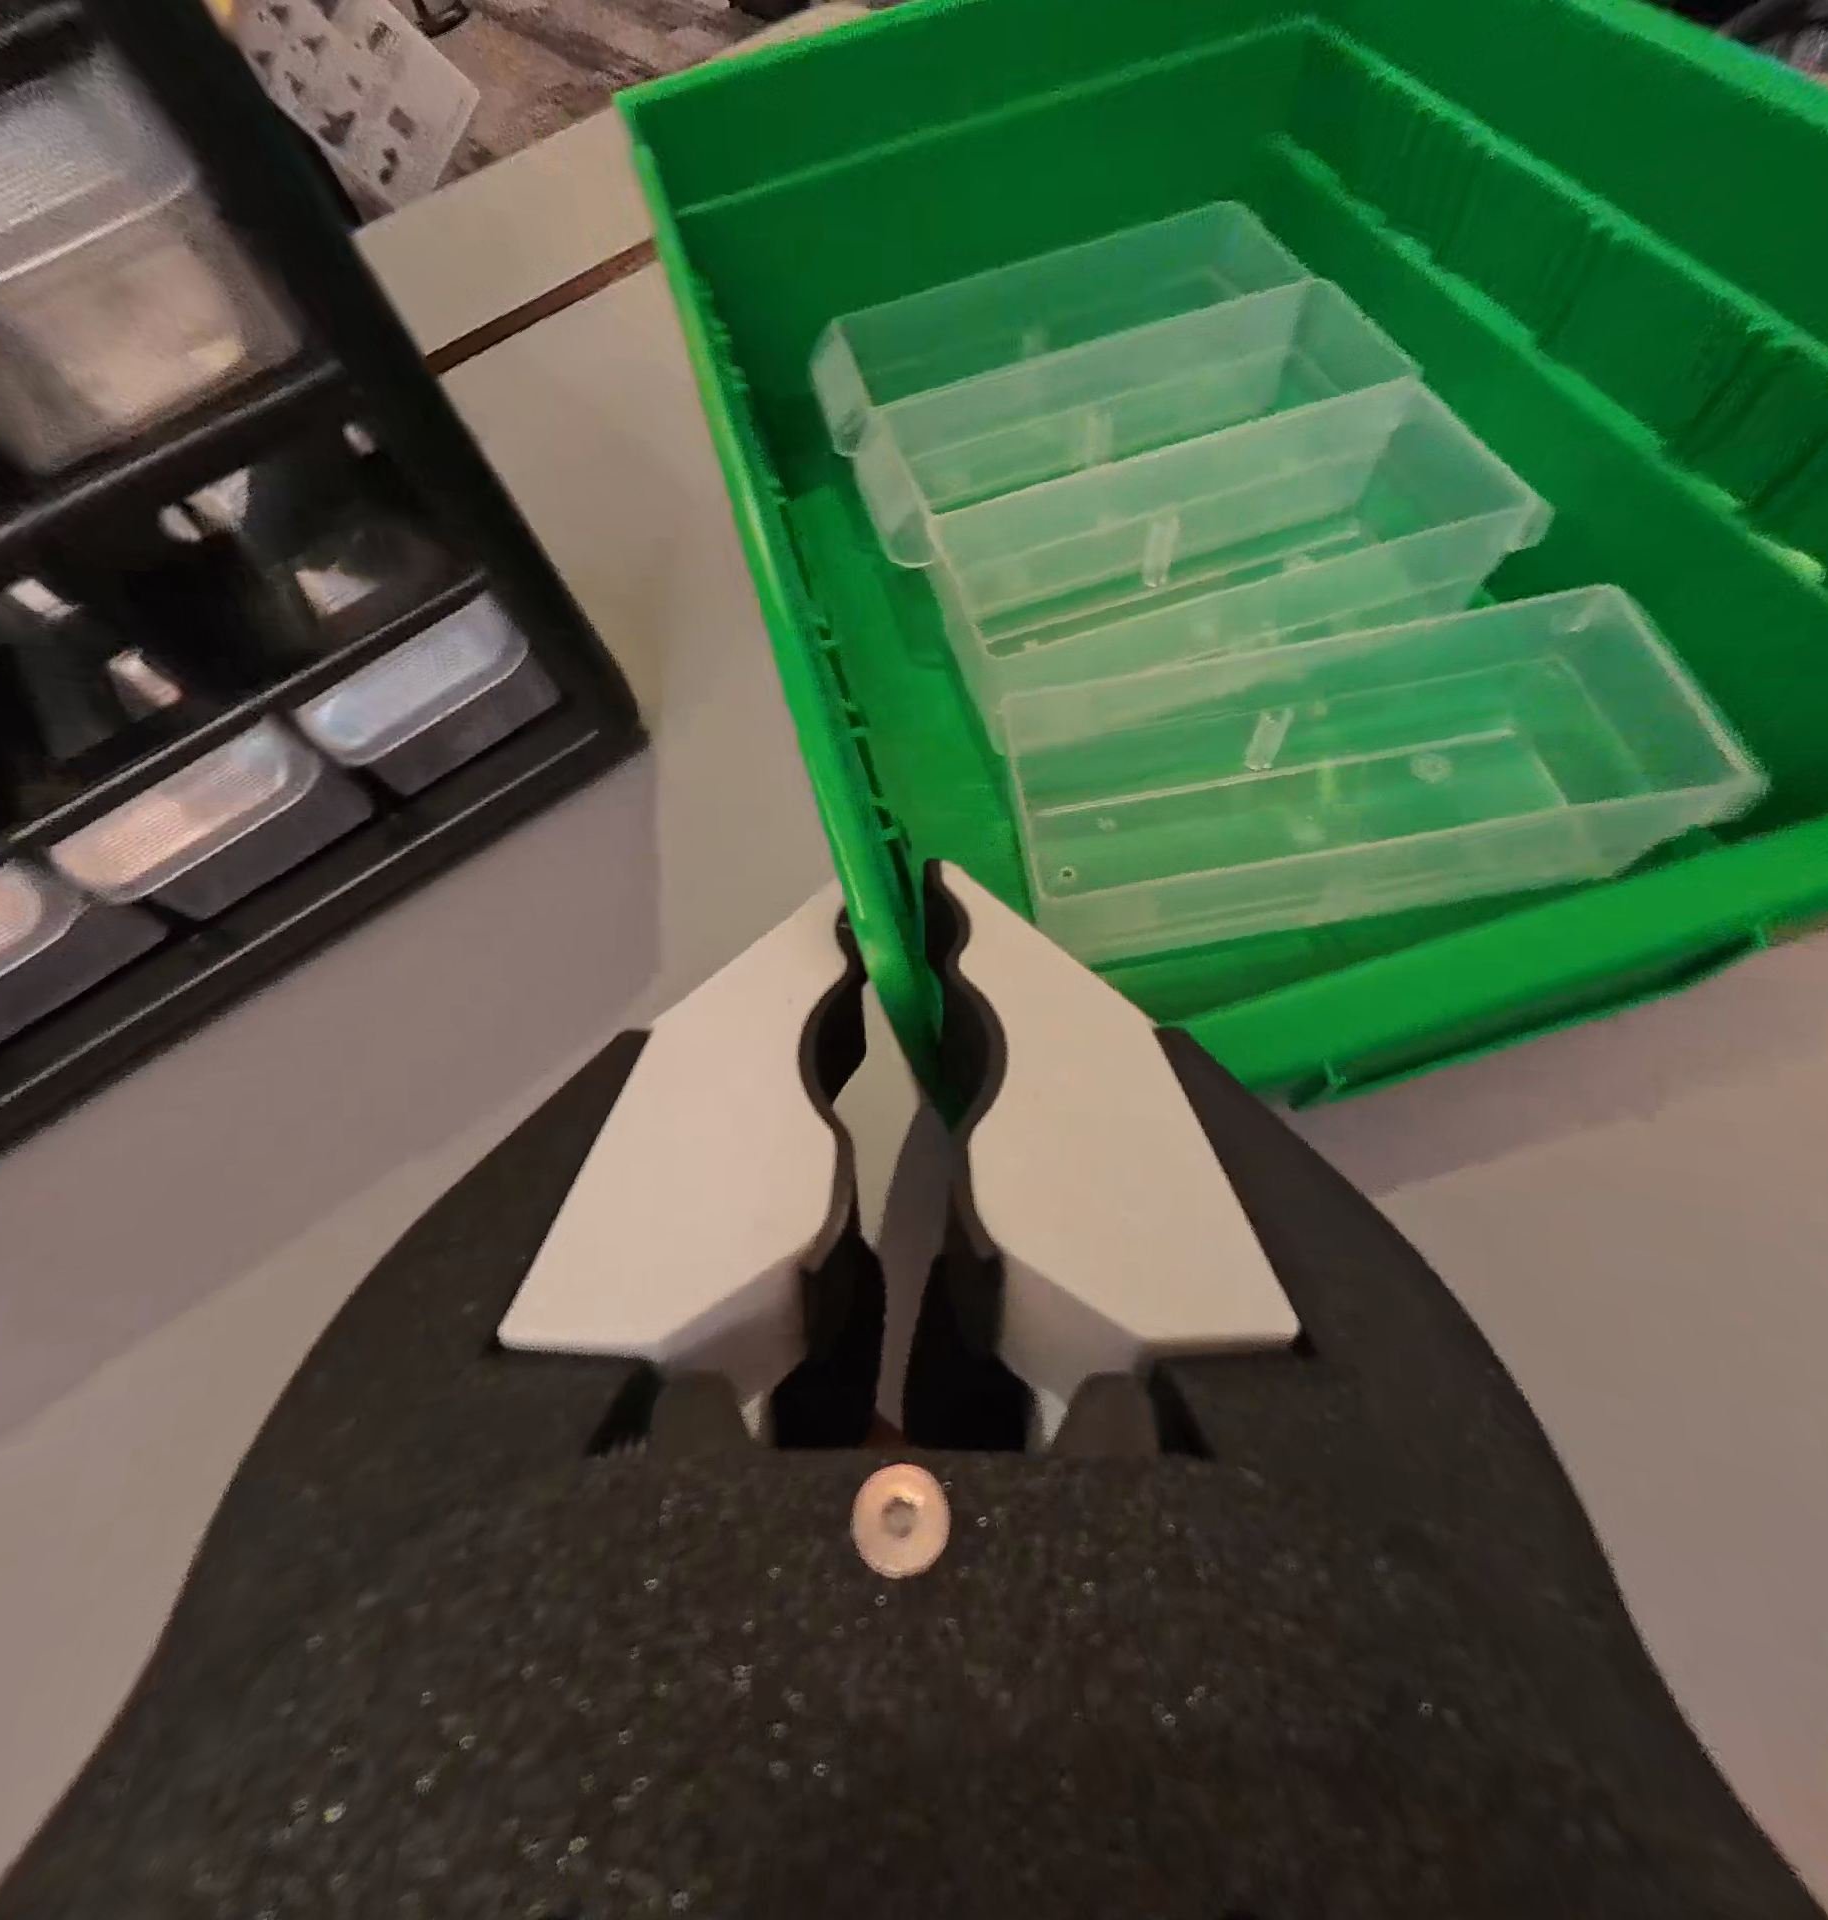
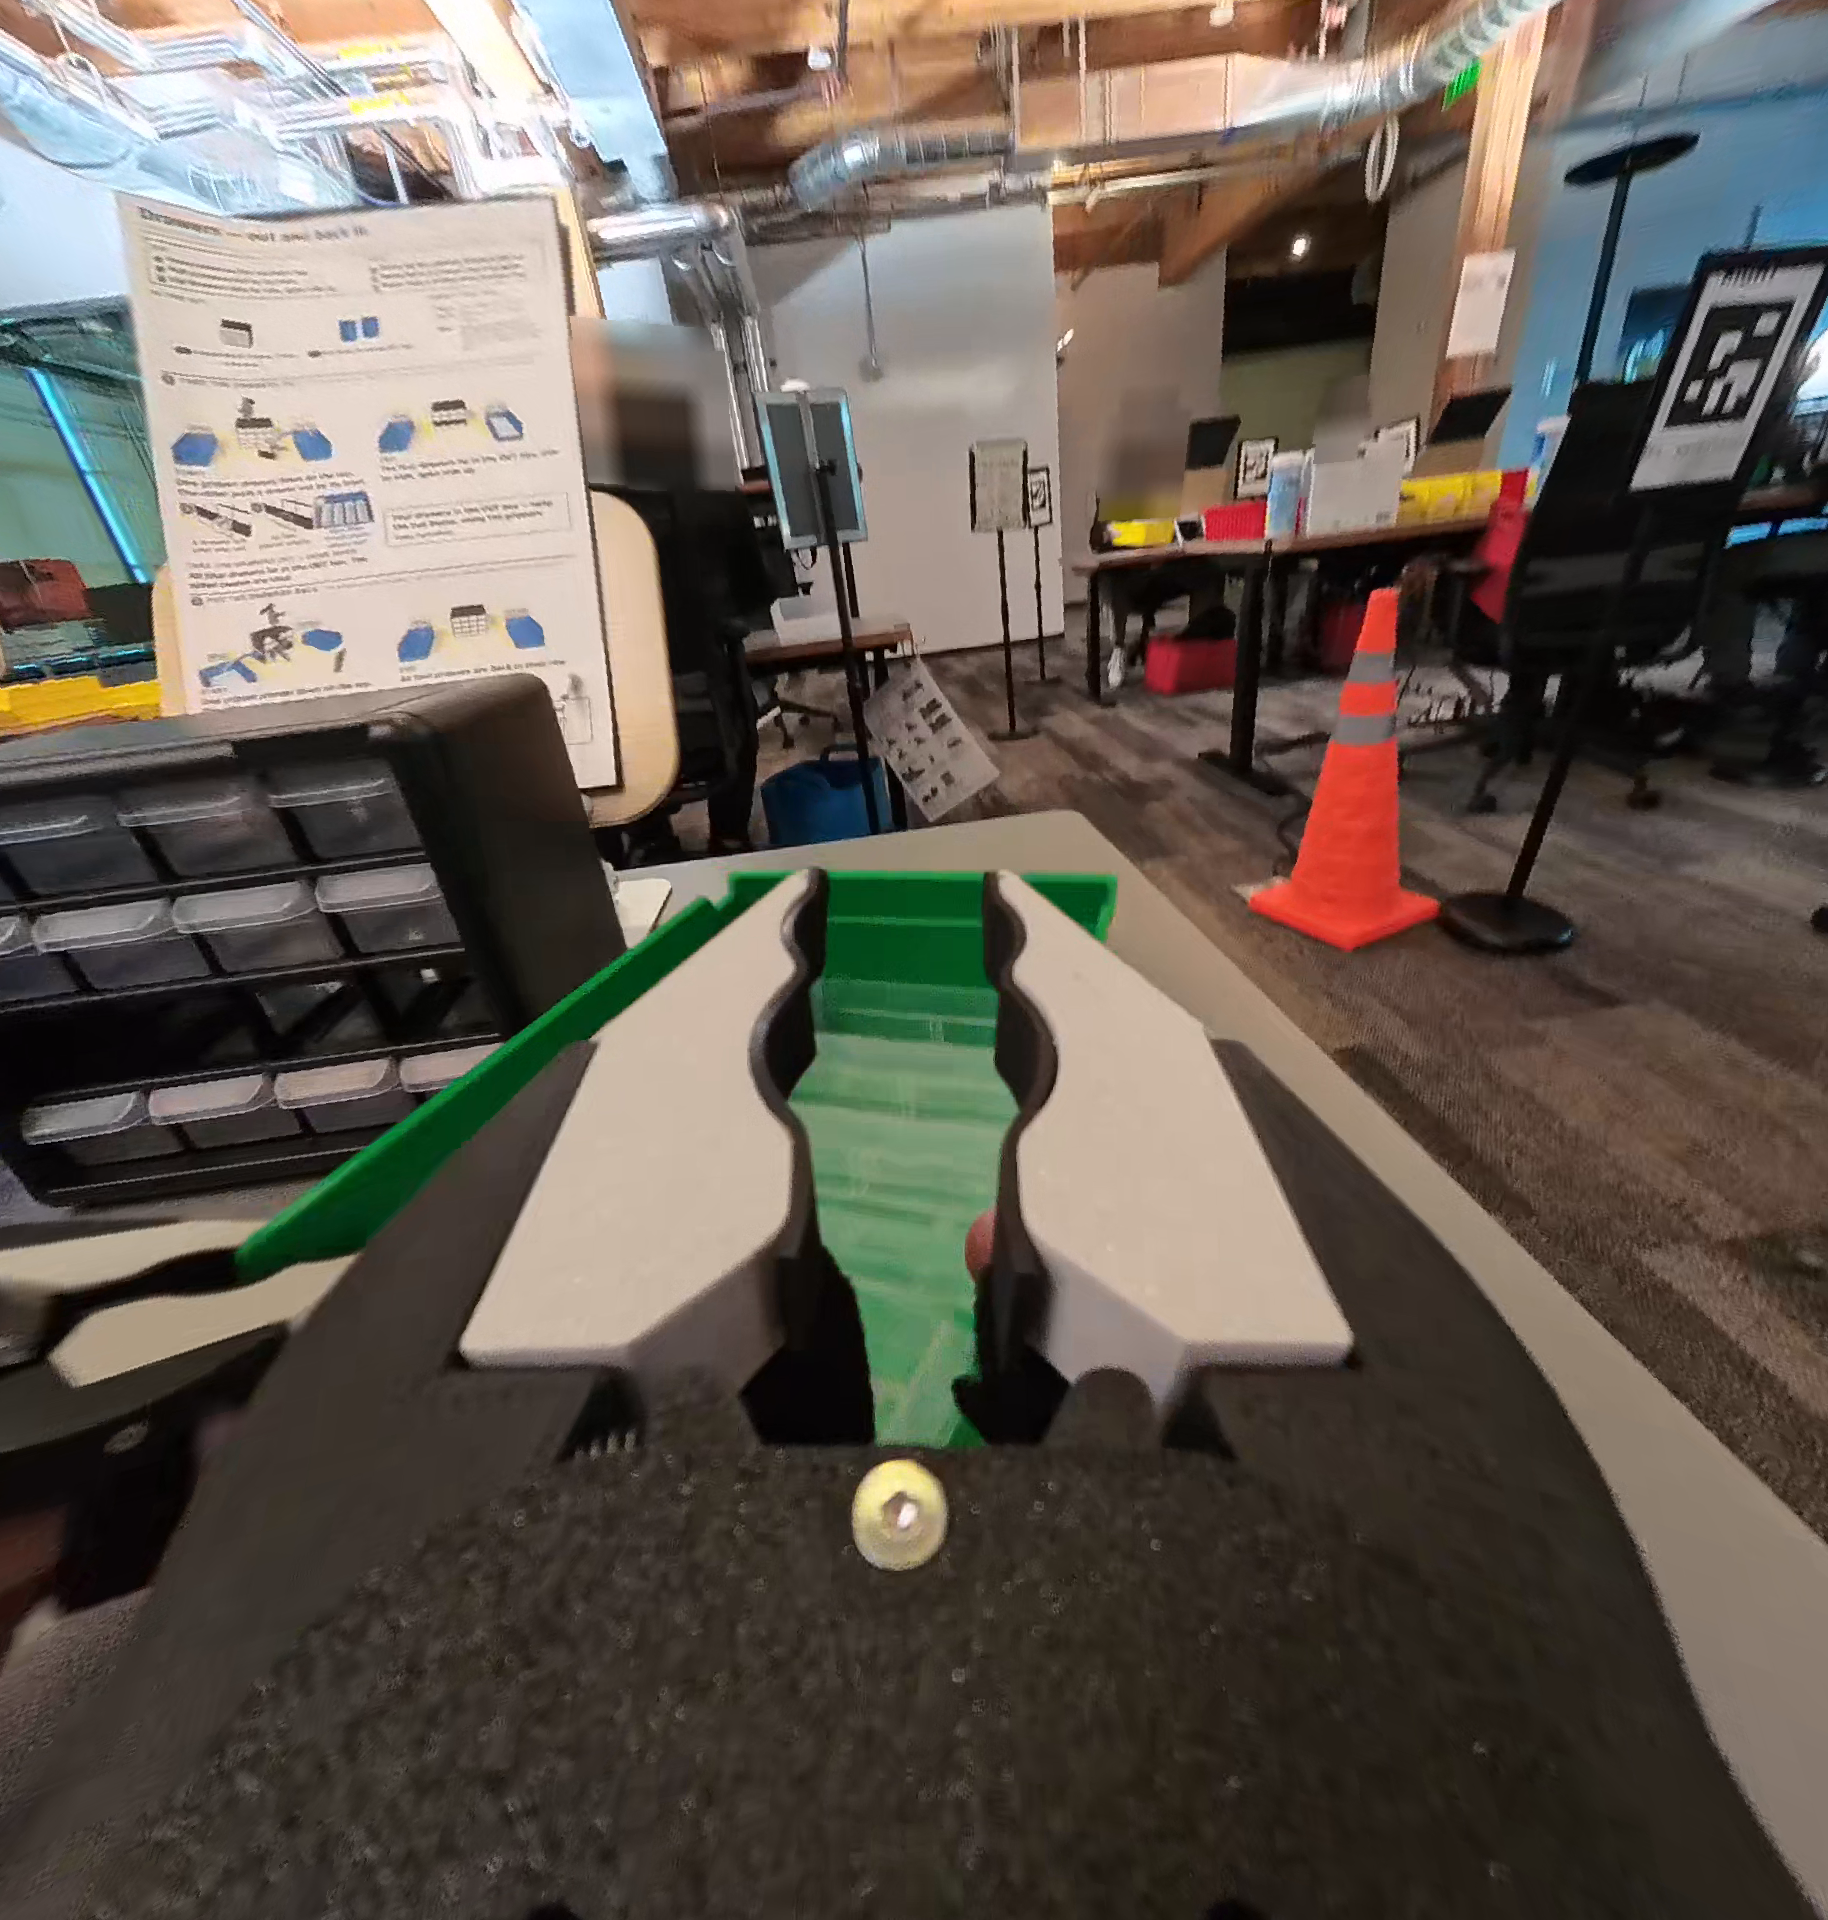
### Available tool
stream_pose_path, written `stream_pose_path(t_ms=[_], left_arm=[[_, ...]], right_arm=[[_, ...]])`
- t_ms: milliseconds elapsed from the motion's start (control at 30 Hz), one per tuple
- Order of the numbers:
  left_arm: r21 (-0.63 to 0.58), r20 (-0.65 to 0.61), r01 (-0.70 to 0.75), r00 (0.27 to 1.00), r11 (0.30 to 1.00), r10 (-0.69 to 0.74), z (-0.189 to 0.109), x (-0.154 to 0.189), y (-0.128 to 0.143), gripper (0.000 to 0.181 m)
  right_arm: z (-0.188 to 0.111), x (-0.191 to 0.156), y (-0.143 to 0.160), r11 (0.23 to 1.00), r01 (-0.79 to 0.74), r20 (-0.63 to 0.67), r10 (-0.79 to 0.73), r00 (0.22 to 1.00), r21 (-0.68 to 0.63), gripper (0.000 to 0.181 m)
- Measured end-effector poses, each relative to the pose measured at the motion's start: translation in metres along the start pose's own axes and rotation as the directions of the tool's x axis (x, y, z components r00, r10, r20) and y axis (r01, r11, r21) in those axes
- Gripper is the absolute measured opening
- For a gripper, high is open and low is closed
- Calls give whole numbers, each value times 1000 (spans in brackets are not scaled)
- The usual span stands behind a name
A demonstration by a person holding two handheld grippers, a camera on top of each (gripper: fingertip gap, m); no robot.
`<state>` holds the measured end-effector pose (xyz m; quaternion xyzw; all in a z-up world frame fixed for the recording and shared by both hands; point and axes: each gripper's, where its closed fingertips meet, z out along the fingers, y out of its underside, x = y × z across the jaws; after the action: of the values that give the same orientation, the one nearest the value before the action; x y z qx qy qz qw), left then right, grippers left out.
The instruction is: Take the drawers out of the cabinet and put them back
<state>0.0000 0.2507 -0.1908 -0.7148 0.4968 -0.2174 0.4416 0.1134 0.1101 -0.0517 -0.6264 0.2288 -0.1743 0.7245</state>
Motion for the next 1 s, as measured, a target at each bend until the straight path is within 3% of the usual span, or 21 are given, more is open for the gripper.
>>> stream_pose_path(t_ms=[267, 600, 633, 667, 733, 833, 933, 1000], left_arm=[[1, -148, -133, 980, 991, 132, -73, -44, 52, 5], [-68, -287, -53, 957, 996, 32, -172, -156, 131, 3], [-65, -278, -48, 960, 997, 28, -181, -166, 133, 13], [-31, -267, -32, 963, 999, 23, -192, -176, 130, 35], [88, -272, 57, 962, 995, -31, -225, -195, 110, 46], [216, -109, 226, 972, 950, -207, -269, -272, 103, 46], [260, 250, 293, 900, 920, -357, -301, -381, 146, 43], [239, 335, 373, 835, 897, -437, -307, -421, 180, 45]], right_arm=[[-23, -15, -14, 989, 107, -29, -105, 994, 99, 27], [-22, -37, 16, 990, 140, 24, -140, 990, -2, 26], [-21, -41, 19, 988, 154, 30, -154, 988, -10, 27], [-20, -45, 21, 986, 169, 37, -168, 985, -18, 26], [-21, -55, 24, 982, 185, 66, -181, 981, -45, 26], [-24, -94, 32, 963, 235, 222, -202, 954, -134, 26], [-28, -153, 26, 939, 301, 409, -212, 888, -167, 29], [-30, -201, 20, 928, 307, 543, -149, 826, -211, 30]])
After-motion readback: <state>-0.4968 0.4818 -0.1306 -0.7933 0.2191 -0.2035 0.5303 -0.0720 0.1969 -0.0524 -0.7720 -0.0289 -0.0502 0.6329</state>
